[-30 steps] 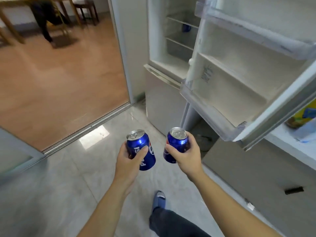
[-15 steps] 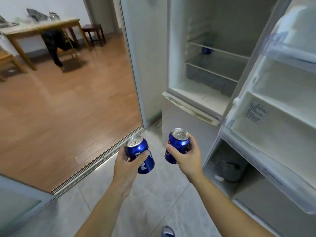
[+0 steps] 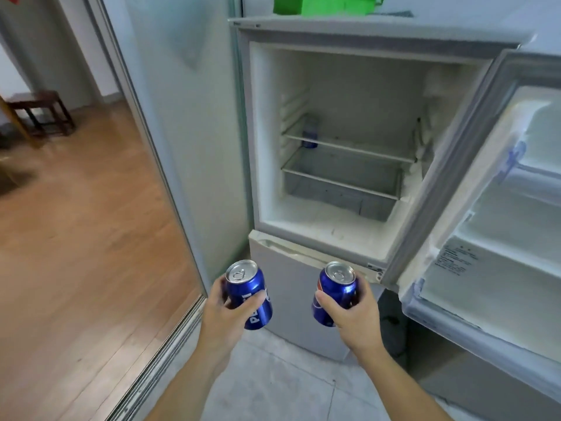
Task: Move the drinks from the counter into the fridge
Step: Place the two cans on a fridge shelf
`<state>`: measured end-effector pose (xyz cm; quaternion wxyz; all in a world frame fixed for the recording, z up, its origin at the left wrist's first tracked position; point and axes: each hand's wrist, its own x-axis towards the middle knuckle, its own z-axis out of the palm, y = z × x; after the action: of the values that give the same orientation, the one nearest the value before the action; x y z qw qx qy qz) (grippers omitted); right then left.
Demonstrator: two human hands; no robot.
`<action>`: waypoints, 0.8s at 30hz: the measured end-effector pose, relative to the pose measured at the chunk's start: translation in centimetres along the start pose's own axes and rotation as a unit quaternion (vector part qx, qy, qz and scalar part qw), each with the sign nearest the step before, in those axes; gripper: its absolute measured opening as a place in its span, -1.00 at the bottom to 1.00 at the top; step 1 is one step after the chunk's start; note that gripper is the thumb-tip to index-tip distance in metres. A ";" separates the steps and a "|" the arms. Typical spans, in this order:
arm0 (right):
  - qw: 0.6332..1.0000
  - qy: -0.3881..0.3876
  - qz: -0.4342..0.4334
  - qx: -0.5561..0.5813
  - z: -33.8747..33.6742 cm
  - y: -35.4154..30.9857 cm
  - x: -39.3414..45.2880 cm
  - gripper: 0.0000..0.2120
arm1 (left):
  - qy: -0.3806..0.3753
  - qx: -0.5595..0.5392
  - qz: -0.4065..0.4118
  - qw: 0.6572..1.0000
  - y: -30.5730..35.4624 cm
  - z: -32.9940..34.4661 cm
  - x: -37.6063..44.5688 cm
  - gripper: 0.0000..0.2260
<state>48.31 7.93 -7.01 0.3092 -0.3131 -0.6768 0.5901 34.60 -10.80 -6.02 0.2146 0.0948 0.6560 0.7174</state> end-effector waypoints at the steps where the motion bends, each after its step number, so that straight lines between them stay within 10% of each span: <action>1: 1.000 0.012 -0.001 -0.003 0.7 -0.2 0.6 -0.35 | -0.015 0.004 0.002 1.000 0.6 -0.3 1.5 -0.34; 24: 0.995 0.098 0.008 -0.031 10.8 -1.1 39.6 -0.37 | -0.068 0.005 0.041 0.997 3.4 10.8 29.9 -0.44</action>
<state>15.45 32.52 -5.14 0.3592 -0.3841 -0.6590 0.5377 11.85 11.64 -5.68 0.2282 0.1716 0.6394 0.7139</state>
